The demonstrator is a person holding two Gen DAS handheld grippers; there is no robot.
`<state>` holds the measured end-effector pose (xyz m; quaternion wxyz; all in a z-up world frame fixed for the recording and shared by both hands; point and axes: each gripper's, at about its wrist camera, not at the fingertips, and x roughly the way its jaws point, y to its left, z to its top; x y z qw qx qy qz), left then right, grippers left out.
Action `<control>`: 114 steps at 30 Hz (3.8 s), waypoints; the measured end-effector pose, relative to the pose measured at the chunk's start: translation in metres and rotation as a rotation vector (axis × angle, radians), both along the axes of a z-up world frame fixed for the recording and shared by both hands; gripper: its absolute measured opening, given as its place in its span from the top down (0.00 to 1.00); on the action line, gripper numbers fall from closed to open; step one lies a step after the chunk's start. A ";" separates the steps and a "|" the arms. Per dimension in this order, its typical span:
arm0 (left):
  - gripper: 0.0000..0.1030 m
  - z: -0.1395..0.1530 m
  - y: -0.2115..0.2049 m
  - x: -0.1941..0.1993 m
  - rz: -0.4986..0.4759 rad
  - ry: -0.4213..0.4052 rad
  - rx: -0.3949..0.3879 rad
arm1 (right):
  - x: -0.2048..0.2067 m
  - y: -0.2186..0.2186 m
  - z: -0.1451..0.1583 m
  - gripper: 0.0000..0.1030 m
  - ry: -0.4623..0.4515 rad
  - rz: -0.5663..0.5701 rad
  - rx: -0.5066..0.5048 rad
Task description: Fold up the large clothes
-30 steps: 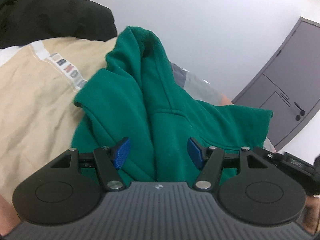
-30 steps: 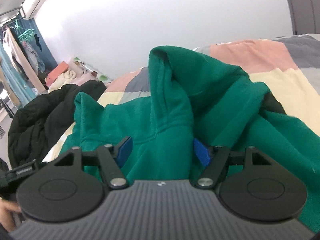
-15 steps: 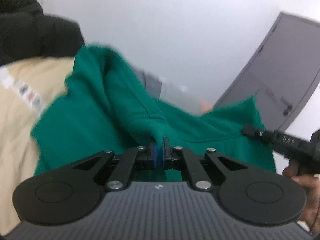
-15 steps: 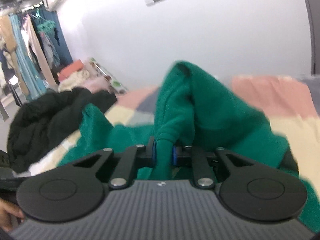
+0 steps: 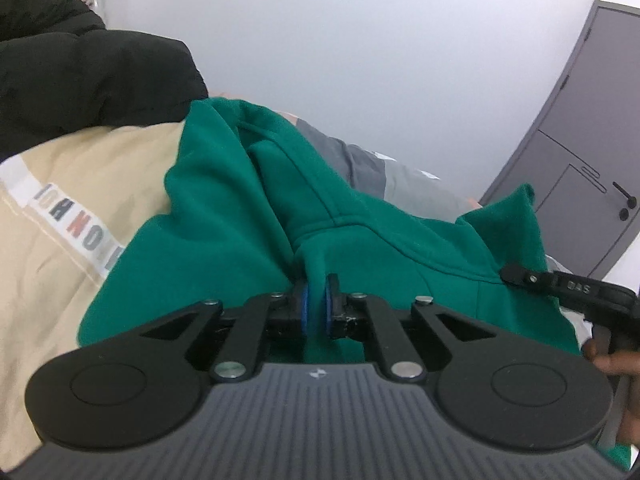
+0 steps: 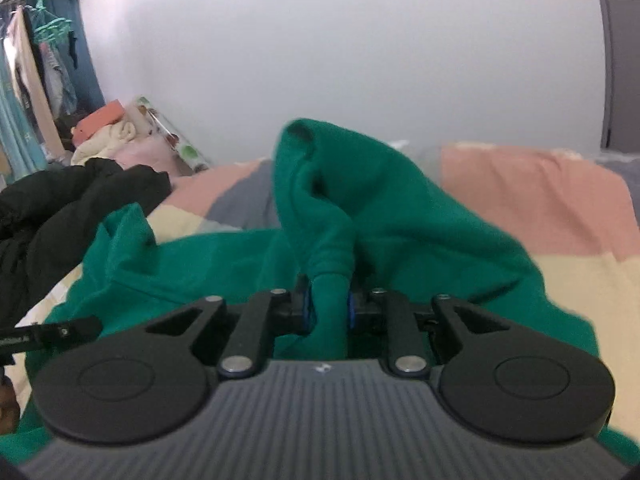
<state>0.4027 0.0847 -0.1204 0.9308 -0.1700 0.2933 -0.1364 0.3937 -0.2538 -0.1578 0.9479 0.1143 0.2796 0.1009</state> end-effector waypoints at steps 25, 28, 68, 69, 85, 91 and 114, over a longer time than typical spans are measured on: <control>0.57 0.059 -0.017 -0.163 -0.061 -0.016 0.002 | -0.192 0.043 0.037 0.49 -0.074 0.113 0.005; 0.57 0.054 -0.020 -0.162 -0.091 -0.014 -0.008 | -0.195 0.053 0.033 0.49 -0.063 0.135 -0.015; 0.41 0.035 0.049 -0.239 0.126 0.264 0.009 | -0.228 -0.033 0.054 0.63 0.248 0.077 -0.028; 0.40 0.034 0.057 -0.240 0.141 0.282 -0.013 | -0.230 -0.044 0.057 0.61 0.269 0.076 -0.036; 0.32 -0.006 0.095 -0.212 0.192 0.536 -0.160 | -0.236 -0.185 0.004 0.23 0.453 -0.067 0.100; 0.31 -0.012 0.091 -0.203 0.194 0.553 -0.157 | -0.230 -0.206 -0.017 0.23 0.428 -0.083 0.103; 0.31 -0.012 0.050 -0.223 -0.066 0.459 -0.345 | -0.225 -0.166 -0.040 0.20 0.450 0.288 0.353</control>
